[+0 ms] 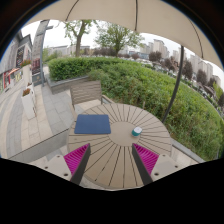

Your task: Arrange mouse

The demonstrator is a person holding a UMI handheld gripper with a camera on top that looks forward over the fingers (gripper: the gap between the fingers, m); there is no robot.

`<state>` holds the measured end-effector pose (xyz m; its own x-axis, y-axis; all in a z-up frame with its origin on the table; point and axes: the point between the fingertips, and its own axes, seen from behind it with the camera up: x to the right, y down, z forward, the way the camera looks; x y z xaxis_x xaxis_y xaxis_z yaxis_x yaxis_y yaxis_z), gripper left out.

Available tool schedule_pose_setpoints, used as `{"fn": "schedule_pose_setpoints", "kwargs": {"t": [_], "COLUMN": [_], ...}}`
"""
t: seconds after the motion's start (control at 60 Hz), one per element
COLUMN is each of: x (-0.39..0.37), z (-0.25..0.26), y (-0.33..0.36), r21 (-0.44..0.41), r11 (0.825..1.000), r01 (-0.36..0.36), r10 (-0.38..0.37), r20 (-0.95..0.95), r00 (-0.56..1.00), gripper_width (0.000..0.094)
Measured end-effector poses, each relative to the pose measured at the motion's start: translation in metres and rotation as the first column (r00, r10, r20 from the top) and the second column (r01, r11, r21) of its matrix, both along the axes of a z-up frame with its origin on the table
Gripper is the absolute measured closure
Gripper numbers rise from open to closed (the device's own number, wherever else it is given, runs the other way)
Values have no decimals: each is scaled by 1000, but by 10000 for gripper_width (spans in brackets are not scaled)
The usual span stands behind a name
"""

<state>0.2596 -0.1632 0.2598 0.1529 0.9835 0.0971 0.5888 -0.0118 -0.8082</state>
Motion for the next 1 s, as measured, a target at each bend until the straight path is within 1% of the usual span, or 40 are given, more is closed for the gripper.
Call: {"fn": "schedule_pose_setpoints", "kwargs": {"t": [0.067, 0.167, 0.317, 0.383, 0.583, 0.733, 0.783, 0.85, 1.0], "x": [6, 6, 6, 6, -9, -40, -51, -66, -101], "z": [2, -2, -19, -26, -46, -68, -80, -98, -148], "y": [8, 37, 90, 104, 125, 141, 148, 156, 174], "r21": [-10, 9, 13, 13, 21, 38, 40, 19, 5], "r11": [999, 996, 984, 981, 981, 985, 986, 988, 989], "r01": [32, 88, 175, 196, 194, 168, 162, 156, 149], "r10": [-32, -88, -175, -196, -193, -162, -155, -150, -146], "r20": [5, 0, 9, 9, -41, -125, -149, -176, -156], "r00": [999, 996, 984, 981, 980, 979, 977, 973, 977], "gripper_width": [82, 84, 84, 79, 78, 80, 81, 80, 83]}}
